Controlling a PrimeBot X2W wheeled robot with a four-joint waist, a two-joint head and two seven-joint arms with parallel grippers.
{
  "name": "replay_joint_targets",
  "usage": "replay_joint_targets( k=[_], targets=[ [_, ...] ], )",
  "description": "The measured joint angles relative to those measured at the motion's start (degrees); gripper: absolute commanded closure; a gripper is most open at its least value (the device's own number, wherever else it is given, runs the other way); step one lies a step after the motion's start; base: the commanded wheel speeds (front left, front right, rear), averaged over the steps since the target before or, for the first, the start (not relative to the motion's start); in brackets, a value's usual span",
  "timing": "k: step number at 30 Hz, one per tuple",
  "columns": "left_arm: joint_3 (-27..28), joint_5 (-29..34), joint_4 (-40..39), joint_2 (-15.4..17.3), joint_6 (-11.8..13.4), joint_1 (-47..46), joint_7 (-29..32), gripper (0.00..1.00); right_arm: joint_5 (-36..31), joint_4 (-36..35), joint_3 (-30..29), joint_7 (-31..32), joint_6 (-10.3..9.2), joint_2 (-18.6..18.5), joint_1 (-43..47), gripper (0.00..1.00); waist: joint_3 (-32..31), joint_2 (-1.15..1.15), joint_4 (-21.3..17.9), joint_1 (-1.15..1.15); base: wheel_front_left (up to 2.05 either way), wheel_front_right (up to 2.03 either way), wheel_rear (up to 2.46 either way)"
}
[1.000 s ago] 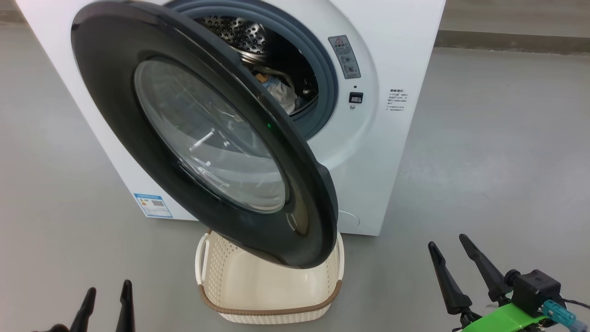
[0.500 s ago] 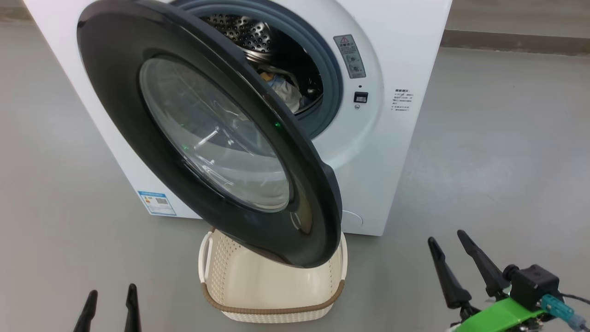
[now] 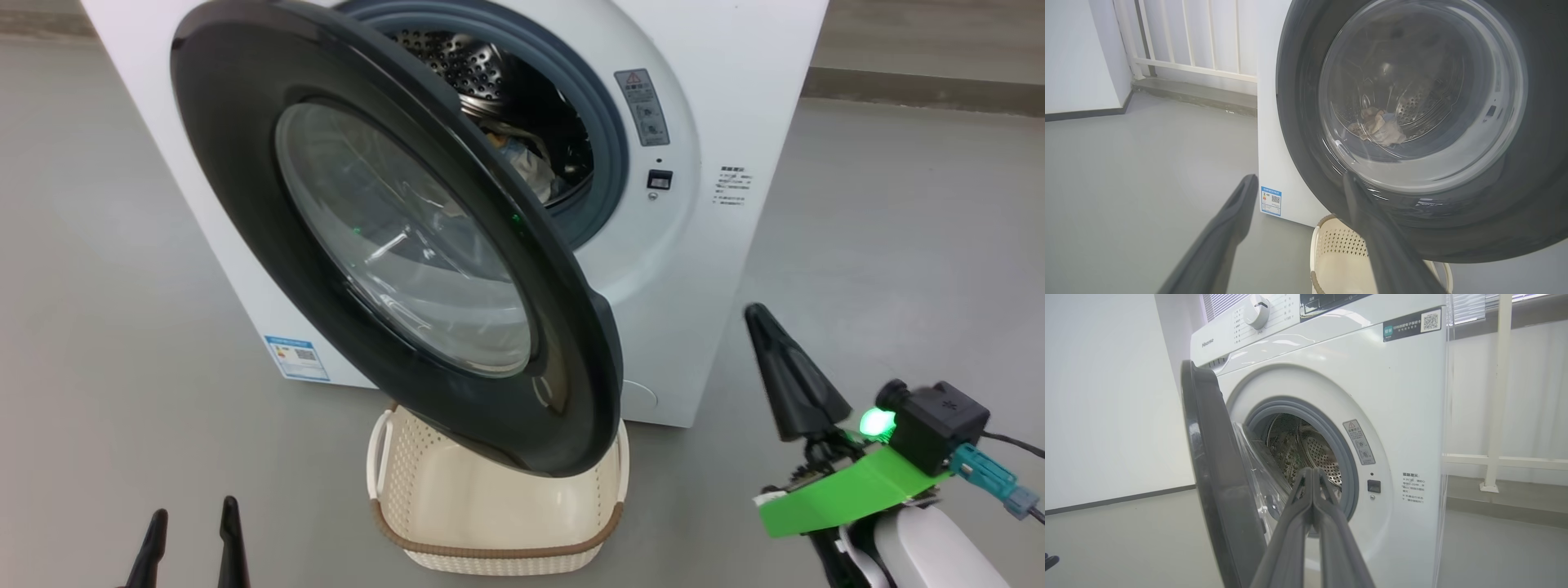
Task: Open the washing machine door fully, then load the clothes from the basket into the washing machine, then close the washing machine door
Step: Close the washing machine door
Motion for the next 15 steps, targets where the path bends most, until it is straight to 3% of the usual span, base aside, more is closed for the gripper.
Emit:
replay_joint_targets(
  k=[8, 15],
  targets=[
    [0.2, 1.1, -0.7, -0.2, 0.0, 0.9, 0.0, 0.00, 0.0, -6.6, 6.1, 0.0, 0.00, 0.9, -2.6, 1.00, -0.6, 0.00, 1.9, 0.00, 0.00, 0.00, 0.00],
    [0.5, 1.5, -1.3, -0.4, 0.0, 0.9, 0.0, 0.00, 1.0, -8.3, 12.5, 0.0, 0.00, 1.7, -3.3, 1.00, -0.9, 0.00, 3.3, 0.00, 0.00, 0.00, 0.00]
  ],
)
